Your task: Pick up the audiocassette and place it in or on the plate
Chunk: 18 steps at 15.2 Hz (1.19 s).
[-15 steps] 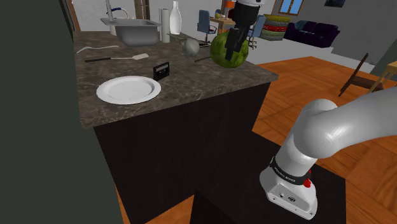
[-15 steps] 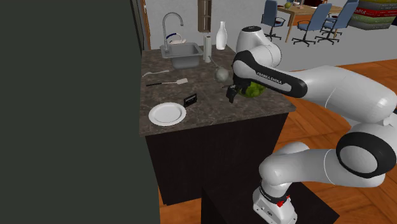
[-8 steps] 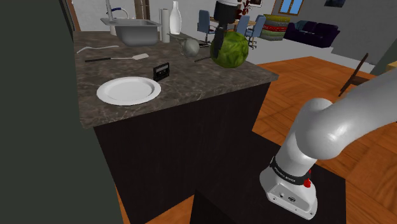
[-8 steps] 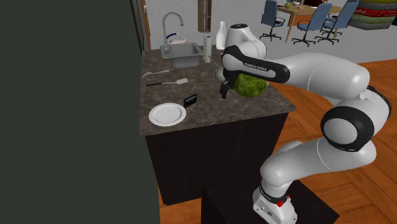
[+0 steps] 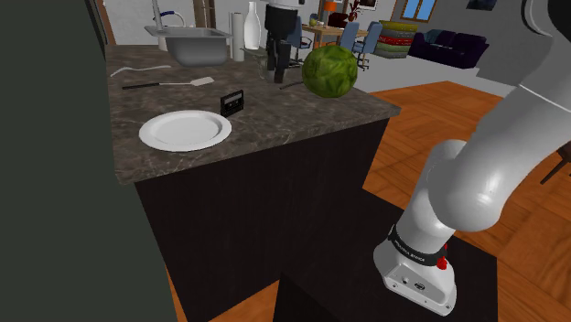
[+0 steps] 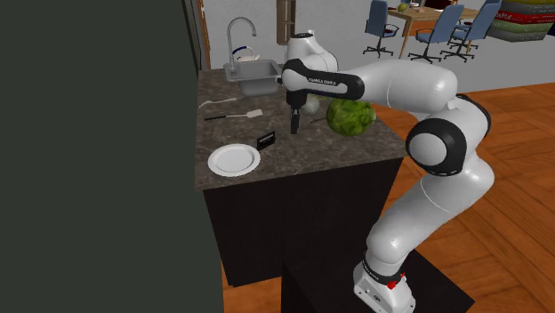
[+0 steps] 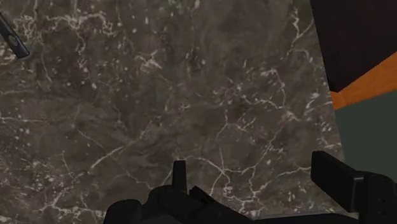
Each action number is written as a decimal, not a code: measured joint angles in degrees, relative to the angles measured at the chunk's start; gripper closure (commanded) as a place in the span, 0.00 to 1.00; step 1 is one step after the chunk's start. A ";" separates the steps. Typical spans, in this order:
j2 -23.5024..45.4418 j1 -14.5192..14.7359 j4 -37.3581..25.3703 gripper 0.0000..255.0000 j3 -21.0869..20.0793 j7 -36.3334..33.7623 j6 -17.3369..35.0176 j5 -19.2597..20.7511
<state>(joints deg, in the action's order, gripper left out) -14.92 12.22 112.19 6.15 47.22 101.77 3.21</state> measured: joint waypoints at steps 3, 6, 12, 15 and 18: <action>5.97 2.11 -5.65 0.00 -0.26 8.45 -0.72 -1.21; 11.24 3.78 -10.50 0.00 -0.92 16.86 -1.47 -2.24; 19.60 6.73 -19.01 0.00 -3.75 30.73 -3.77 -3.31; 20.06 6.91 -17.92 0.00 -4.01 32.01 -2.39 -3.36; 20.09 6.94 -15.74 0.00 -4.04 32.17 -0.22 -3.35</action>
<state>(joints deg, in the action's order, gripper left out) 5.17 19.16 96.45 2.11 79.39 101.55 -0.14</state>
